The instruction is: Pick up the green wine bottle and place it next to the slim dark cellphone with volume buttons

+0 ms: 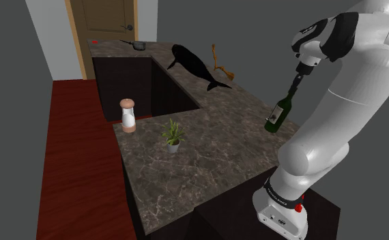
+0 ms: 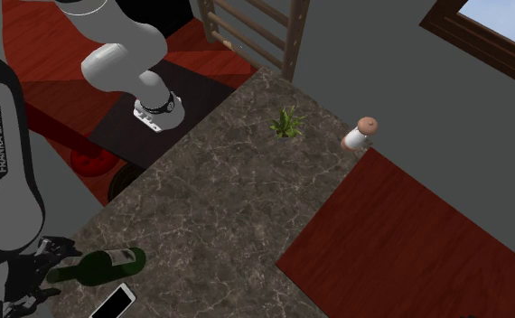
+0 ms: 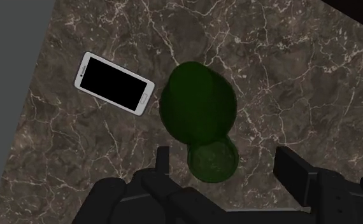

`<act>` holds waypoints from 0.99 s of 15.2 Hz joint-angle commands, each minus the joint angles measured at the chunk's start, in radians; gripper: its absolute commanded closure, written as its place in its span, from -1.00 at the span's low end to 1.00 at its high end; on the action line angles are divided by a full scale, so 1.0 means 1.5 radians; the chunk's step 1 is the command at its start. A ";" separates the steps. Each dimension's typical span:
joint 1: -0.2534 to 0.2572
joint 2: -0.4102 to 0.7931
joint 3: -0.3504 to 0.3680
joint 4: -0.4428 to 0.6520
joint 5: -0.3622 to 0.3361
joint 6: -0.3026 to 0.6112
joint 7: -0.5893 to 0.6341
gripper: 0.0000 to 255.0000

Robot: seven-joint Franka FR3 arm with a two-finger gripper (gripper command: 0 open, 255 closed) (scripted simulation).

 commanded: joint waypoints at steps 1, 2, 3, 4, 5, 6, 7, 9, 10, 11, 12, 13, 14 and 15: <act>0.000 0.000 0.000 0.000 0.000 0.000 0.000 -1.00; 0.000 0.000 0.000 0.000 0.000 0.000 0.000 -1.00; 0.000 0.000 0.000 0.000 0.000 0.000 0.000 -1.00; 0.000 0.000 0.000 0.000 0.000 0.000 0.000 -1.00; 0.001 -0.008 0.000 0.015 -0.008 -0.021 0.005 -1.00; 0.003 -0.016 0.000 0.032 -0.014 -0.042 0.010 -1.00; 0.004 -0.022 0.000 0.049 -0.019 -0.063 0.013 -1.00; 0.004 -0.026 0.000 0.064 -0.023 -0.080 0.016 -1.00; 0.004 -0.026 0.000 0.063 -0.023 -0.080 0.016 -1.00; 0.004 -0.026 0.000 0.064 -0.023 -0.080 0.016 -1.00; 0.004 -0.026 0.000 0.064 -0.023 -0.080 0.016 -1.00; 0.004 -0.026 0.000 0.064 -0.023 -0.080 0.016 -1.00; 0.004 -0.026 0.000 0.064 -0.023 -0.080 0.016 -1.00; 0.004 -0.026 0.000 0.064 -0.023 -0.080 0.016 -1.00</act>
